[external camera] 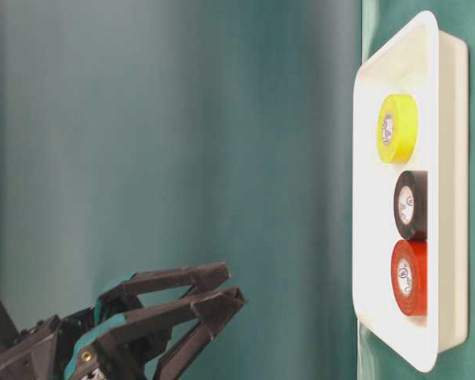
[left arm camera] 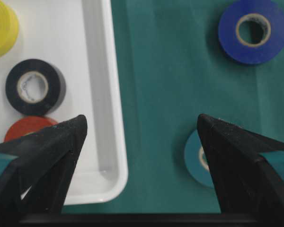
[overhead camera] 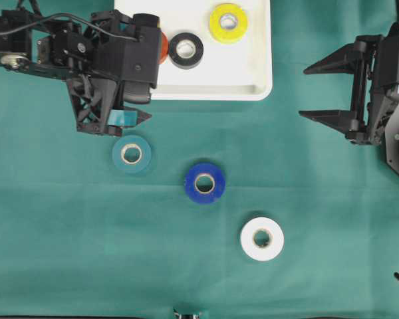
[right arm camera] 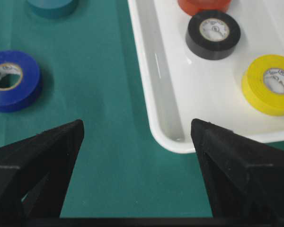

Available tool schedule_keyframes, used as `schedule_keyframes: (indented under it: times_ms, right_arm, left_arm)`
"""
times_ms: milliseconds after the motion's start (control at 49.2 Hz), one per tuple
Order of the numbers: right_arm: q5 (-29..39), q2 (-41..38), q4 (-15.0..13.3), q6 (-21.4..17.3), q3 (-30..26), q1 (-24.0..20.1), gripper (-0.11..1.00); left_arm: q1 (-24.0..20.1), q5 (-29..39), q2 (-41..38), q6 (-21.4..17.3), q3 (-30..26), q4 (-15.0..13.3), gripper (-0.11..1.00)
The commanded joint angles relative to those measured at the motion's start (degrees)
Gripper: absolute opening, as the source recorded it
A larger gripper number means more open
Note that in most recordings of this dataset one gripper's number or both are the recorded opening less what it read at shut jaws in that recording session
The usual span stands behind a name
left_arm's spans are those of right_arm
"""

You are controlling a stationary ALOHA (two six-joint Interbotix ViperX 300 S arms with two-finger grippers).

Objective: Pick up the tape from a random location and place it into the white case.

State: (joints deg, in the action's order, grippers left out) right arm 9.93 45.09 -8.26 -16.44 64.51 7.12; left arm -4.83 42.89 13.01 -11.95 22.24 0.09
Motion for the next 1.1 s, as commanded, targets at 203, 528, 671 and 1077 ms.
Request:
schedule_keyframes:
  times_ms: [203,528,671,1077]
  right_arm:
    - [-0.18,-0.18,0.0,0.09,-1.67,0.0,0.87]
    - [-0.26,0.26,-0.53,0.26,-1.93,0.0,0.87]
    - [-0.26,0.26,-0.7,0.26,-2.02,0.09,0.87]
    - [-0.53,0.35,-0.88,0.35,-2.11,0.09,0.87]
  left_arm:
    - [0.09,-5.98,7.38,0.09,4.57,-0.09,0.97]
    - [0.09,-12.74,17.4,0.26,13.62,-0.35,0.97]
    - [0.09,-15.38,21.8,0.35,16.79,-0.62,0.97]
    - [0.09,-17.05,26.1,5.1,21.53,-0.7,0.97]
